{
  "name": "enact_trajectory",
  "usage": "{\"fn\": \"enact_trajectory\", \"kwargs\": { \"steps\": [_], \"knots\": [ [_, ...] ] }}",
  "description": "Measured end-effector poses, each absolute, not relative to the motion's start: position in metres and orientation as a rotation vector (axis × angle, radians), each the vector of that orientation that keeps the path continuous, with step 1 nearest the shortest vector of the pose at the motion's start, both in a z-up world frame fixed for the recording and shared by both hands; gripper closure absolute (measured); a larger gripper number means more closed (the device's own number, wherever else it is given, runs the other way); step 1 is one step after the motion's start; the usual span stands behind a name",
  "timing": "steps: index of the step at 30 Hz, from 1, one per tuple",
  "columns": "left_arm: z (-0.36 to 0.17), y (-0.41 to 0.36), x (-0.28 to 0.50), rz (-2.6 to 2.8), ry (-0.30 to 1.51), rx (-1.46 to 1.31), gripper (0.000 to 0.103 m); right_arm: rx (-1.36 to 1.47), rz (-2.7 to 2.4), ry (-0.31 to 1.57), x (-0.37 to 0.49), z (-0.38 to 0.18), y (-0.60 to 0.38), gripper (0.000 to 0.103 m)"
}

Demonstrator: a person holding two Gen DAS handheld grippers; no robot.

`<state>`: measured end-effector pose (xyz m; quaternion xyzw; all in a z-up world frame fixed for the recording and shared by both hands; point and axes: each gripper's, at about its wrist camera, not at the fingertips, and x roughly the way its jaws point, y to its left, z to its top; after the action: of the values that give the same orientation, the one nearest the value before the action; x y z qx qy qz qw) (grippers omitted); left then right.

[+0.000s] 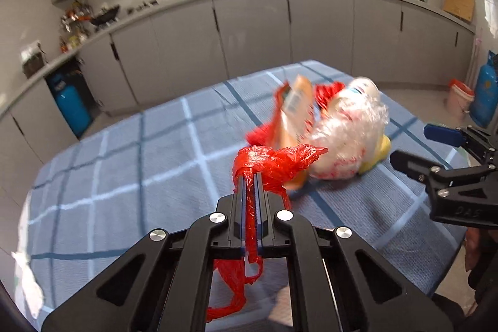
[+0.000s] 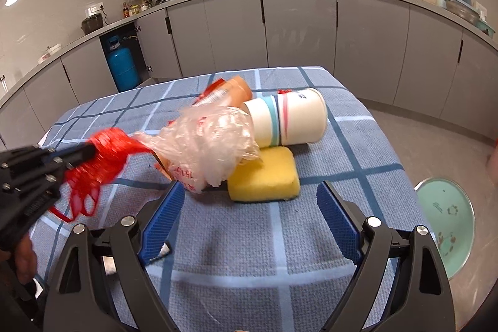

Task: Collect trash
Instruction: 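Grasp the red mesh bag with left tool while right tool grasps clear plastic bag, then carry both bags over the green basin and open both tools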

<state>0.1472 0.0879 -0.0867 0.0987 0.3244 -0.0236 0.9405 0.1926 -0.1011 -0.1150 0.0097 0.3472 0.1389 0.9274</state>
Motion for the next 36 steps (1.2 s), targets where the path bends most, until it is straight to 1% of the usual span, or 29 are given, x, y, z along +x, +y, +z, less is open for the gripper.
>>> {"fn": "enact_trajectory", "kwargs": {
  "steps": [5, 13, 15, 17, 18, 19, 20, 21, 22, 24, 27, 36],
  "knots": [
    [-0.075, 0.098, 0.146, 0.075, 0.582, 0.234, 0.098, 0.011, 0.293, 0.695, 0.205, -0.113, -0.089, 0.017],
    [-0.091, 0.114, 0.173, 0.119, 0.637, 0.193, 0.098, 0.014, 0.315, 0.726, 0.222, -0.124, -0.074, 0.017],
    [-0.093, 0.112, 0.174, 0.12, 0.645, 0.188, 0.098, 0.024, 0.338, 0.736, 0.223, -0.127, -0.072, 0.018],
    [-0.094, 0.114, 0.174, 0.119, 0.647, 0.189, 0.098, 0.027, 0.382, 0.765, 0.224, -0.13, -0.069, 0.036],
    [-0.093, 0.113, 0.173, 0.117, 0.647, 0.191, 0.098, 0.023, 0.399, 0.773, 0.223, -0.132, -0.066, 0.055],
    [-0.093, 0.113, 0.173, 0.116, 0.646, 0.193, 0.098, 0.016, 0.402, 0.769, 0.221, -0.132, -0.064, 0.061],
    [-0.093, 0.112, 0.172, 0.117, 0.645, 0.196, 0.098, 0.012, 0.411, 0.765, 0.219, -0.132, -0.063, 0.065],
    [-0.092, 0.111, 0.171, 0.117, 0.643, 0.199, 0.098, 0.017, 0.426, 0.766, 0.217, -0.131, -0.062, 0.075],
    [-0.09, 0.111, 0.17, 0.119, 0.64, 0.2, 0.098, 0.016, 0.432, 0.761, 0.215, -0.13, -0.062, 0.081],
    [-0.087, 0.109, 0.17, 0.122, 0.632, 0.203, 0.098, 0.011, 0.435, 0.745, 0.212, -0.127, -0.063, 0.086],
    [-0.079, 0.105, 0.168, 0.129, 0.612, 0.207, 0.098, 0.024, 0.438, 0.713, 0.205, -0.117, -0.068, 0.088],
    [-0.055, 0.078, 0.171, 0.09, 0.557, 0.2, 0.098, 0.038, 0.398, 0.645, 0.19, -0.093, -0.093, 0.088]
  ]
}}
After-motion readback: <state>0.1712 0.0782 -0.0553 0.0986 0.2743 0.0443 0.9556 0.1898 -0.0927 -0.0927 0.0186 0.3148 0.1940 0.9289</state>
